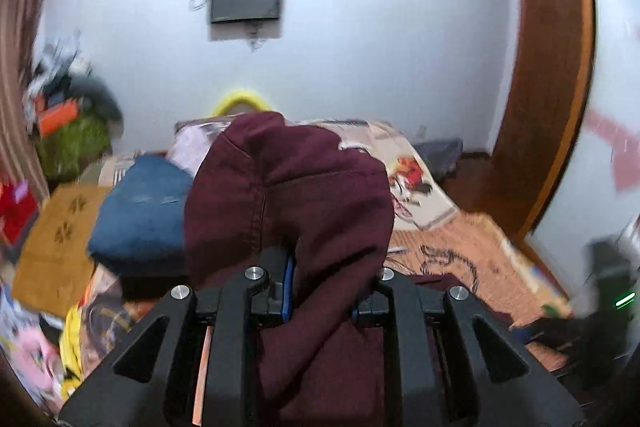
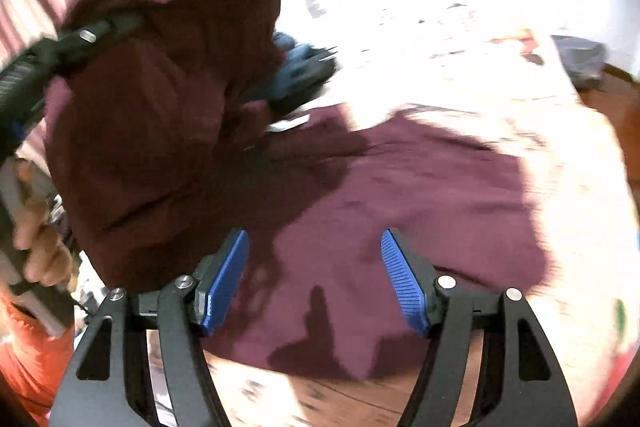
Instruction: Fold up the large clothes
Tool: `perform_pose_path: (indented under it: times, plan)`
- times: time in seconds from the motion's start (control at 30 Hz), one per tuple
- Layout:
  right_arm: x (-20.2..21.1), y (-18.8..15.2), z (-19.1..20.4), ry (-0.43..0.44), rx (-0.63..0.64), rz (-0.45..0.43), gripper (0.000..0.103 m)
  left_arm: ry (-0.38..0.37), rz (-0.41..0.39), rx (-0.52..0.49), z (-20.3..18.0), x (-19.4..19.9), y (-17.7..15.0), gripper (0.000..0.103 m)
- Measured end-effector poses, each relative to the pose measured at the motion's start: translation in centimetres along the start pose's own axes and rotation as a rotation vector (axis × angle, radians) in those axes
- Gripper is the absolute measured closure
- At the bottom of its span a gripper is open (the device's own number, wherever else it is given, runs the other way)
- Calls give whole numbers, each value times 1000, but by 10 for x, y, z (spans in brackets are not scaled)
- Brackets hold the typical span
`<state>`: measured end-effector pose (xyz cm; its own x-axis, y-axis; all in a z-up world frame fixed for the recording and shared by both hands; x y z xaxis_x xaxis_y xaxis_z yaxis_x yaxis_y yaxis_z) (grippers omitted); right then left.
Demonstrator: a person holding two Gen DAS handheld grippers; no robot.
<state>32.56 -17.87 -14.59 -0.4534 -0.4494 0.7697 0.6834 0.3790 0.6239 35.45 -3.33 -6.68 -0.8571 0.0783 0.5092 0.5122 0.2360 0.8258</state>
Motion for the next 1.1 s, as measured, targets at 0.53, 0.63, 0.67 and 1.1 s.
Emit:
perform_pose_path:
  times: [0.53, 0.63, 0.67, 1.1]
  plan:
    - [44, -39, -64, -118, -166, 1, 38, -209, 436, -300, -85, -30, -97, 10]
    - [58, -33, -48, -116, -144, -26, 38, -189, 384, -299, -75, -10, -86, 10]
    - [58, -31, -46, -110, -138, -35, 38, -176, 369, -295, -69, -5, -83, 10]
    - [2, 5, -11, 92, -141, -17, 38, 41, 280, -81, 66, 2, -49, 1]
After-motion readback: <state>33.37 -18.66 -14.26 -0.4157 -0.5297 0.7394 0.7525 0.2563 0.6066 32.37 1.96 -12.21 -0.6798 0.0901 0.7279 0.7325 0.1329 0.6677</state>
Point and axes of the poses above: each gripper's, at about its wrist camera, not at the fingertips, and x roughly against the way its jaws point, z to its left, y to its top, the point moved 2 cm from there along -x, roughly the way its jaws point, and after that the axes turned 15 degrees about x, right-handed, at the moved point
